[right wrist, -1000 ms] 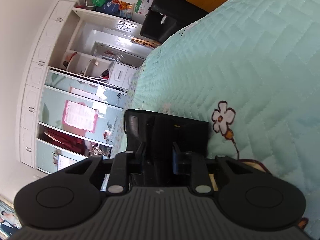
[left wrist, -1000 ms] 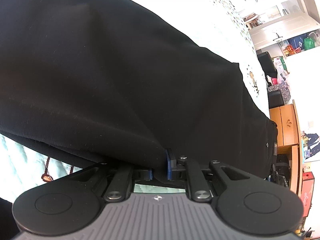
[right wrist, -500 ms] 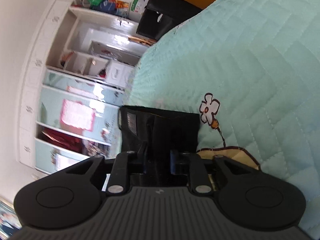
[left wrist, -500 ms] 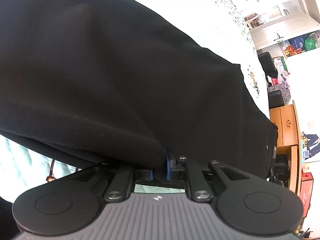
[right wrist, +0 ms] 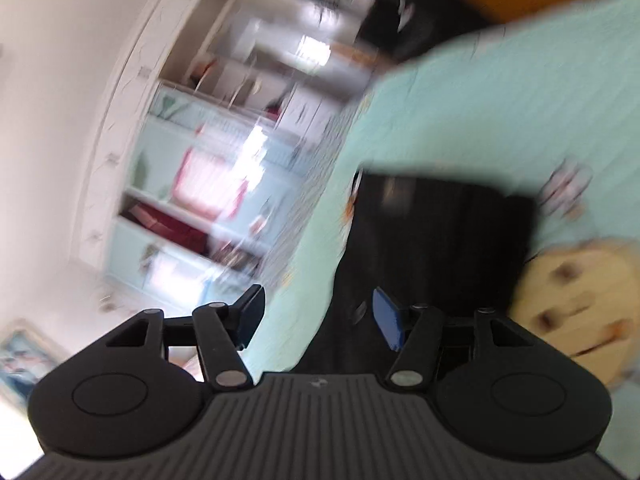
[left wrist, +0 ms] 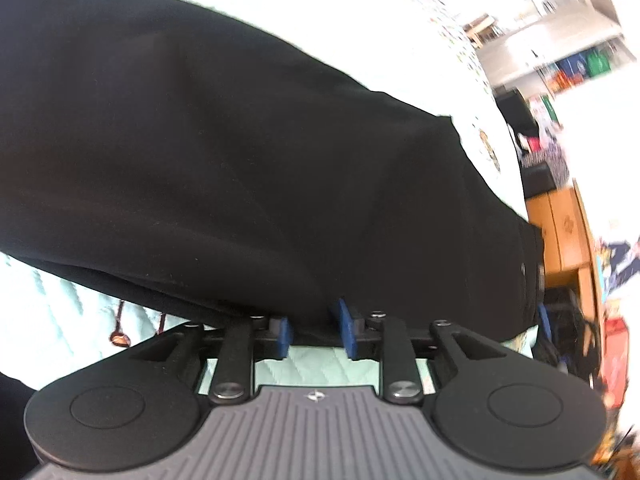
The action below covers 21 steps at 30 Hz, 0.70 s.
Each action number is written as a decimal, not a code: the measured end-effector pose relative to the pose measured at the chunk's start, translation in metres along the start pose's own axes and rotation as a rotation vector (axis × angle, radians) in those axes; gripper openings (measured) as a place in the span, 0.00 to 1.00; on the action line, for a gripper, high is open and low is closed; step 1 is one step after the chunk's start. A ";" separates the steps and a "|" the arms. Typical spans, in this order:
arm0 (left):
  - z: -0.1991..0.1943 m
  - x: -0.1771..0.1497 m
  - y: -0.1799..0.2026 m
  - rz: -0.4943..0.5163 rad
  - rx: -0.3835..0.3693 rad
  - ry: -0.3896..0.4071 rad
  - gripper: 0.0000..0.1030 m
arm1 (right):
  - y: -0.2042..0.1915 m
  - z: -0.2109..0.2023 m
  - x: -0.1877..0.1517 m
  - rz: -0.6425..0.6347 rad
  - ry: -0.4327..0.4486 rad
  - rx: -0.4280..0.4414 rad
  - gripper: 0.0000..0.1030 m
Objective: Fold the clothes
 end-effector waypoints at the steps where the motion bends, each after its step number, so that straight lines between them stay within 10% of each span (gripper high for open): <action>1: -0.003 -0.003 0.003 0.015 -0.006 -0.007 0.31 | 0.015 0.005 -0.002 0.032 -0.007 -0.041 0.47; 4: -0.010 -0.012 0.014 0.049 -0.068 -0.046 0.34 | 0.060 0.003 -0.004 0.120 0.009 -0.153 0.00; 14: 0.008 0.016 0.092 0.083 -0.310 -0.008 0.47 | 0.011 0.010 -0.017 0.036 -0.039 0.002 0.39; 21: 0.061 0.087 0.130 -0.032 -0.469 0.155 0.47 | -0.013 0.048 -0.072 0.036 -0.189 0.087 0.40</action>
Point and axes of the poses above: each gripper's, at about its wrist camera, not at the fingertips, and z roughly the way its jaws point, y to its right, x to its top, the point moved 8 cm from there along z, roughly the way its jaws point, and after that the axes turned 8 degrees about -z, right-handed, at the moved point
